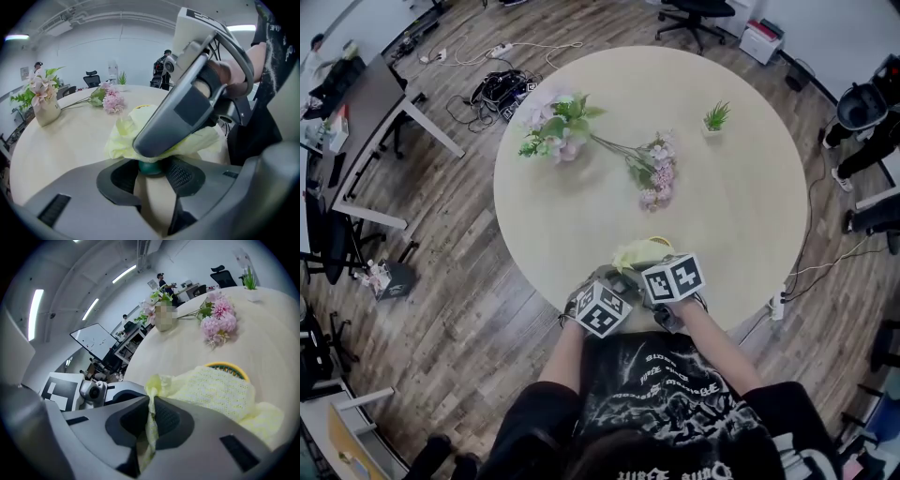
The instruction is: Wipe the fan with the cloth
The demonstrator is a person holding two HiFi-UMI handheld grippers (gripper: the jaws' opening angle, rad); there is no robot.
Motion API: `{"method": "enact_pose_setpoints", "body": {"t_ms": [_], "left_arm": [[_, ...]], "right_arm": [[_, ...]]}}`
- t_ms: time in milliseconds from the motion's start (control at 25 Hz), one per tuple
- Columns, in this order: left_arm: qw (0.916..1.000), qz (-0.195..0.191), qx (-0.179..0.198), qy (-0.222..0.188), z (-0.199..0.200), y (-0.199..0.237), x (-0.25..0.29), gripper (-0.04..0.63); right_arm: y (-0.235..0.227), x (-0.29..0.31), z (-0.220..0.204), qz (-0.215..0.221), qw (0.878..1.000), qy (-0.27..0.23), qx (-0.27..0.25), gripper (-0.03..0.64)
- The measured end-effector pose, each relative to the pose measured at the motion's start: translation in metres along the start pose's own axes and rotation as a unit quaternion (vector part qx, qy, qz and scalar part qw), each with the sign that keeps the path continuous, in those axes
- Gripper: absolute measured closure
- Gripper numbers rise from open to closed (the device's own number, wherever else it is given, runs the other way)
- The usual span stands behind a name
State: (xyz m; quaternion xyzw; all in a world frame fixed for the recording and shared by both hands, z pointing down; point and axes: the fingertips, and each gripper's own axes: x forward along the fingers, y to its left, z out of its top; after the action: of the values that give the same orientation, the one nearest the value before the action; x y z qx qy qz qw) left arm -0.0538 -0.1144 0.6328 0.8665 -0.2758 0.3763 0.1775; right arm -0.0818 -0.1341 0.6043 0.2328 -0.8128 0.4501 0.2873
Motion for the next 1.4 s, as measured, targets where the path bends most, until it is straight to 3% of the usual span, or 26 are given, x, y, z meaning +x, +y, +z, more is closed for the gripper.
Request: {"method": "enact_pose_setpoints", "body": {"t_ms": [160,280,440,600,920,1120,1240,1400], "left_arm": [[0.9999,-0.009,0.004,-0.009,-0.001,0.001,-0.001,0.405],[0.9997,-0.015,0.012,-0.015,-0.001,0.001,0.0,0.403],[0.9995,-0.024,0.014,-0.017,0.0,-0.002,-0.002,0.4],[0.9989,-0.036,0.024,-0.015,0.0,-0.008,-0.002,0.345],[0.9996,-0.018,0.021,-0.007,-0.001,-0.001,-0.001,0.411],[0.9997,-0.023,-0.002,-0.006,0.001,0.002,0.0,0.414],[0.9995,-0.025,-0.021,-0.001,0.002,0.002,0.001,0.414],[0.9984,-0.035,-0.045,0.003,0.002,0.002,0.0,0.416]], "right_arm": [[0.006,0.005,-0.005,0.043,0.999,0.02,0.02,0.588],[0.01,0.006,-0.012,0.095,0.993,0.051,0.051,0.588],[0.014,0.005,-0.015,0.133,0.985,0.077,0.082,0.588],[0.017,-0.001,-0.025,0.163,0.978,0.112,0.072,0.588],[-0.001,-0.013,-0.019,0.129,0.988,0.047,0.07,0.588],[-0.034,-0.022,-0.037,0.065,0.994,0.028,0.083,0.588],[-0.034,-0.026,-0.041,0.079,0.991,-0.007,0.108,0.588],[-0.026,-0.02,-0.042,0.091,0.992,-0.009,0.092,0.588]]}}
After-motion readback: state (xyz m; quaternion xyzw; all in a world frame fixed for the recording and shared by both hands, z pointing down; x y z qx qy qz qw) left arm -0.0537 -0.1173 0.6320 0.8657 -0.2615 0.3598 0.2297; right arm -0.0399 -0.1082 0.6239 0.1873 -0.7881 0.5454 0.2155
